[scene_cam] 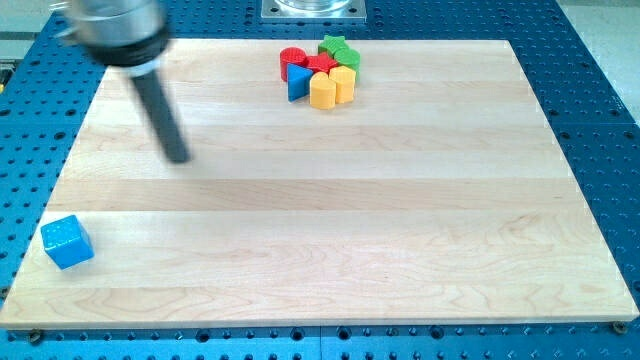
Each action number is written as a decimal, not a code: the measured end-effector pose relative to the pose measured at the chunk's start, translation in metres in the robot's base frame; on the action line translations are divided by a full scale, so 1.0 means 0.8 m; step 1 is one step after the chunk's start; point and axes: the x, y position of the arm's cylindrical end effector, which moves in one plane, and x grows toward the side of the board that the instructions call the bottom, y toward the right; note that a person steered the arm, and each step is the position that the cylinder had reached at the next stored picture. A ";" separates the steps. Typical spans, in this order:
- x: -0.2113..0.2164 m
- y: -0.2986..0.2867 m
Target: Place the green star diagonal to the blue triangle
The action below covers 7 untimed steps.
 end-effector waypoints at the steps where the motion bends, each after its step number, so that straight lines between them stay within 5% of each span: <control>1: -0.025 0.157; 2: -0.063 0.273; 3: -0.142 0.290; 5: -0.202 0.202; 7: -0.237 0.212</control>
